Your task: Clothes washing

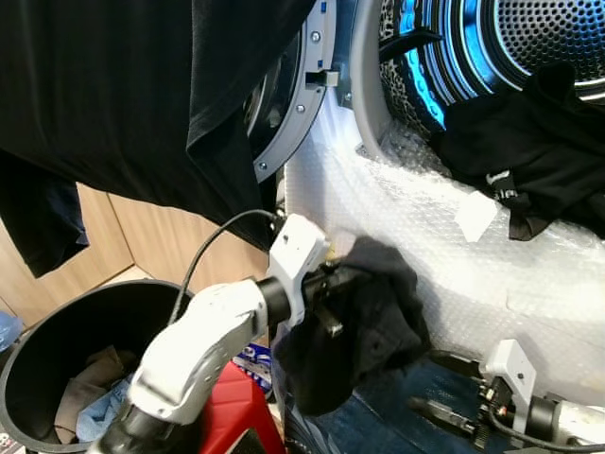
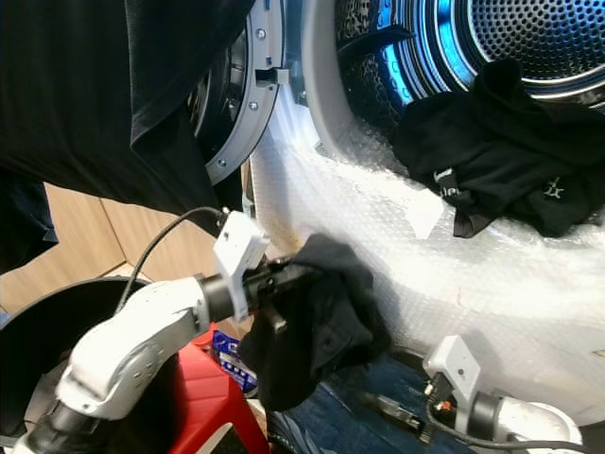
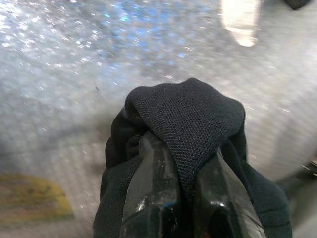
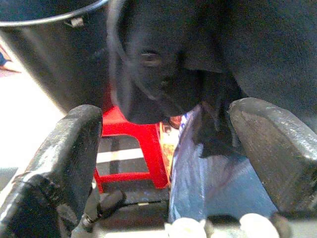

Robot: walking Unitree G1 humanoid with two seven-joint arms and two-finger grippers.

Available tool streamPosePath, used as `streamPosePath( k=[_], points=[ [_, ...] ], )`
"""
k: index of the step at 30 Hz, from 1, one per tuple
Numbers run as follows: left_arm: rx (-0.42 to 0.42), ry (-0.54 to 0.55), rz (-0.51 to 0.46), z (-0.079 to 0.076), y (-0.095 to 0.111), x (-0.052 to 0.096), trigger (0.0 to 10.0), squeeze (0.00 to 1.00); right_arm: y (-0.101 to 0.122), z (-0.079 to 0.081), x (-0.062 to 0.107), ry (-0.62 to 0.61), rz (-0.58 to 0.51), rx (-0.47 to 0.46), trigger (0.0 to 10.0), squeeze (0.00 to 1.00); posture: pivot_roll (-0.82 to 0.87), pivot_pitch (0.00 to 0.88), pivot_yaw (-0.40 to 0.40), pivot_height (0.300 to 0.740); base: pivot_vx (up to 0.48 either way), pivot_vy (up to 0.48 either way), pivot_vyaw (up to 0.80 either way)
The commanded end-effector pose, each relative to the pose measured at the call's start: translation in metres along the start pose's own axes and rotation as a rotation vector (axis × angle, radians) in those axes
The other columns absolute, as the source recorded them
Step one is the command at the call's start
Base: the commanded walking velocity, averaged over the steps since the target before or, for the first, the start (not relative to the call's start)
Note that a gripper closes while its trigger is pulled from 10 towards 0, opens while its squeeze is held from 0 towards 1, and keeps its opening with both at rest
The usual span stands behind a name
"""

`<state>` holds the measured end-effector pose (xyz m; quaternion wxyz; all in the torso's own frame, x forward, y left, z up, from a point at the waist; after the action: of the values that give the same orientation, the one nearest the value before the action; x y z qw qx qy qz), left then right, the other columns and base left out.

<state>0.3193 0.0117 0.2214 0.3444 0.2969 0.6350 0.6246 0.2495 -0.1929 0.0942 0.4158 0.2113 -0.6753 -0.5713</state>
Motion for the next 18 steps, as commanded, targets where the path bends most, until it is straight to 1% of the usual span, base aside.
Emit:
streamPosePath(
  k=[1, 2, 3, 4, 5, 7, 8, 9, 10, 11, 12, 14, 16, 17, 18],
  points=[
    [-0.05, 0.015, -0.036, 0.0, 0.011, -0.007, 10.0, 0.0, 0.005, 0.003, -0.003, -0.008, -0.02, -0.012, 10.0, 0.0, -0.05, 0.0, -0.024, 0.74, 0.0, 0.0, 0.0],
    [-0.032, 0.031, -0.047, -0.001, 0.012, -0.014, 10.0, 0.0, 0.011, 0.003, -0.009, -0.042, -0.052, -0.05, 10.0, 0.0, -0.05, 0.0, -0.023, 0.74, 0.0, 0.0, 0.0],
    [-0.032, 0.031, -0.047, -0.001, 0.012, -0.014, 10.0, 0.0, 0.011, 0.003, -0.009, -0.042, -0.052, -0.05, 10.0, 0.0, -0.05, 0.0, -0.023, 0.74, 0.0, 0.0, 0.0],
    [-0.03, 0.04, -0.056, -0.003, 0.013, -0.019, 10.0, 0.0, 0.016, 0.002, -0.012, -0.07, -0.073, -0.072, 10.0, 0.0, -0.05, 0.0, -0.023, 0.74, 0.0, 0.0, 0.0],
    [-0.031, 0.024, -0.067, -0.01, 0.013, -0.024, 10.0, 0.0, 0.019, 0.0, -0.017, -0.114, -0.084, -0.083, 10.0, 0.0, -0.06, 0.0, -0.02, 0.74, 0.0, 0.0, 0.0],
    [-0.031, 0.019, -0.073, -0.015, 0.012, -0.028, 10.0, 0.0, 0.021, -0.003, -0.02, -0.165, -0.095, -0.099, 10.0, 0.0, -0.06, 0.0, -0.019, 0.74, 0.0, 0.0, 0.0],
    [-0.031, 0.019, -0.073, -0.015, 0.012, -0.028, 10.0, 0.0, 0.021, -0.003, -0.02, -0.165, -0.095, -0.099, 10.0, 0.0, -0.06, 0.0, -0.019, 0.74, 0.0, 0.0, 0.0],
    [-0.026, 0.018, -0.077, -0.019, 0.012, -0.031, 10.0, 0.0, 0.022, -0.007, -0.023, -0.218, -0.099, -0.118, 10.0, 0.0, -0.06, 0.0, -0.017, 0.74, 0.0, 0.0, 0.0],
    [-0.026, 0.018, -0.077, -0.019, 0.012, -0.031, 10.0, 0.0, 0.022, -0.007, -0.023, -0.218, -0.099, -0.118, 10.0, 0.0, -0.06, 0.0, -0.017, 0.74, 0.0, 0.0, 0.0],
    [-0.021, 0.014, -0.078, -0.024, 0.011, -0.036, 10.0, 0.0, 0.025, -0.004, -0.026, -0.223, -0.117, -0.133, 10.0, 0.0, -0.06, 0.0, -0.017, 0.74, 0.0, 0.0, 0.0],
    [-0.021, 0.014, -0.078, -0.024, 0.011, -0.036, 10.0, 0.0, 0.025, -0.004, -0.026, -0.223, -0.117, -0.133, 10.0, 0.0, -0.06, 0.0, -0.017, 0.74, 0.0, 0.0, 0.0],
    [-0.02, 0.015, -0.083, -0.029, 0.01, -0.04, 10.0, 0.0, 0.029, 0.004, -0.028, -0.211, -0.142, -0.178, 10.0, 0.0, -0.06, 0.0, -0.012, 0.74, 0.0, 0.0, 0.0],
    [-0.027, 0.026, -0.089, -0.03, 0.011, -0.044, 10.0, 0.0, 0.033, 0.009, -0.029, -0.201, -0.151, -0.189, 10.0, 0.0, -0.06, 0.0, -0.012, 0.74, 0.0, 0.0, 0.0],
    [-0.028, 0.032, -0.095, -0.033, 0.012, -0.047, 10.0, 0.0, 0.035, 0.015, -0.031, -0.194, -0.154, -0.197, 10.0, 0.0, -0.06, 0.0, -0.011, 0.74, 0.0, 0.0, 0.0],
    [-0.027, 0.03, -0.1, -0.034, 0.013, -0.049, 10.0, 0.0, 0.037, 0.019, -0.033, -0.191, -0.166, -0.222, 10.0, 0.0, -0.07, 0.0, -0.01, 0.74, 0.0, 0.0, 0.0]
  ],
)
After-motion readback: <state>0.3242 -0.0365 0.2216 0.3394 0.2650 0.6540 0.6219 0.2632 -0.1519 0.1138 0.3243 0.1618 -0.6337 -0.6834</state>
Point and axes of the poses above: a point about 5 cm out from each wrist's last joint towards the gripper, its own x axis pointing back from the gripper into the wrist, its own y axis along the axis of the wrist's last joint, z = x × y, the point moved 4 cm from there along -x, pointing out of the wrist towards the gripper, and after that the axes turned 4 degrees about x, right-handed, at the moved point
